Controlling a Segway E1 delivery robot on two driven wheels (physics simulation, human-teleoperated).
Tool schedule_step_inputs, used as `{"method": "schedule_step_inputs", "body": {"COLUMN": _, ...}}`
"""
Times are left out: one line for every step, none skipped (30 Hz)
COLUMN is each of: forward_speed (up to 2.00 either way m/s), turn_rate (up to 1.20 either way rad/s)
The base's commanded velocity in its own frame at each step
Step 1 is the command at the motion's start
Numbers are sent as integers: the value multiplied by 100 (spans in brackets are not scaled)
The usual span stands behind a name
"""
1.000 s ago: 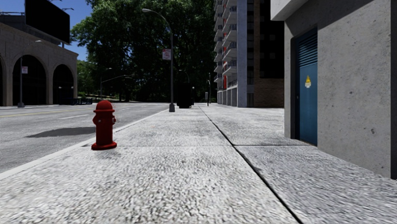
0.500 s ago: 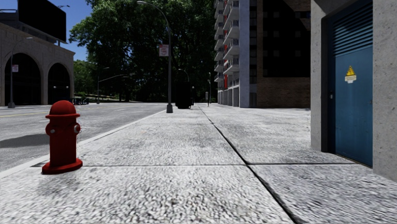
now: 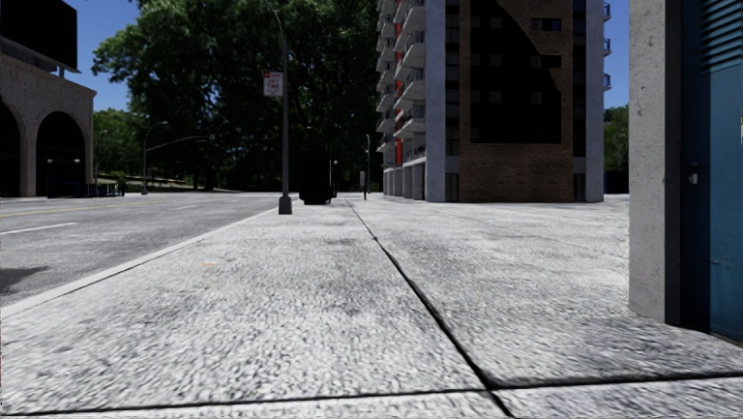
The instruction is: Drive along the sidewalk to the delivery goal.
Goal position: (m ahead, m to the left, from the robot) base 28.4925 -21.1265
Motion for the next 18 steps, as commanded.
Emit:
{"method": "schedule_step_inputs", "body": {"forward_speed": 200, "turn_rate": -38}}
{"method": "schedule_step_inputs", "body": {"forward_speed": 200, "turn_rate": -38}}
{"method": "schedule_step_inputs", "body": {"forward_speed": 200, "turn_rate": -38}}
{"method": "schedule_step_inputs", "body": {"forward_speed": 200, "turn_rate": -38}}
{"method": "schedule_step_inputs", "body": {"forward_speed": 200, "turn_rate": -38}}
{"method": "schedule_step_inputs", "body": {"forward_speed": 200, "turn_rate": -38}}
{"method": "schedule_step_inputs", "body": {"forward_speed": 200, "turn_rate": -38}}
{"method": "schedule_step_inputs", "body": {"forward_speed": 200, "turn_rate": -38}}
{"method": "schedule_step_inputs", "body": {"forward_speed": 200, "turn_rate": -38}}
{"method": "schedule_step_inputs", "body": {"forward_speed": 200, "turn_rate": -38}}
{"method": "schedule_step_inputs", "body": {"forward_speed": 200, "turn_rate": -38}}
{"method": "schedule_step_inputs", "body": {"forward_speed": 200, "turn_rate": -38}}
{"method": "schedule_step_inputs", "body": {"forward_speed": 200, "turn_rate": -38}}
{"method": "schedule_step_inputs", "body": {"forward_speed": 200, "turn_rate": -38}}
{"method": "schedule_step_inputs", "body": {"forward_speed": 200, "turn_rate": -38}}
{"method": "schedule_step_inputs", "body": {"forward_speed": 200, "turn_rate": -38}}
{"method": "schedule_step_inputs", "body": {"forward_speed": 200, "turn_rate": -38}}
{"method": "schedule_step_inputs", "body": {"forward_speed": 200, "turn_rate": -38}}
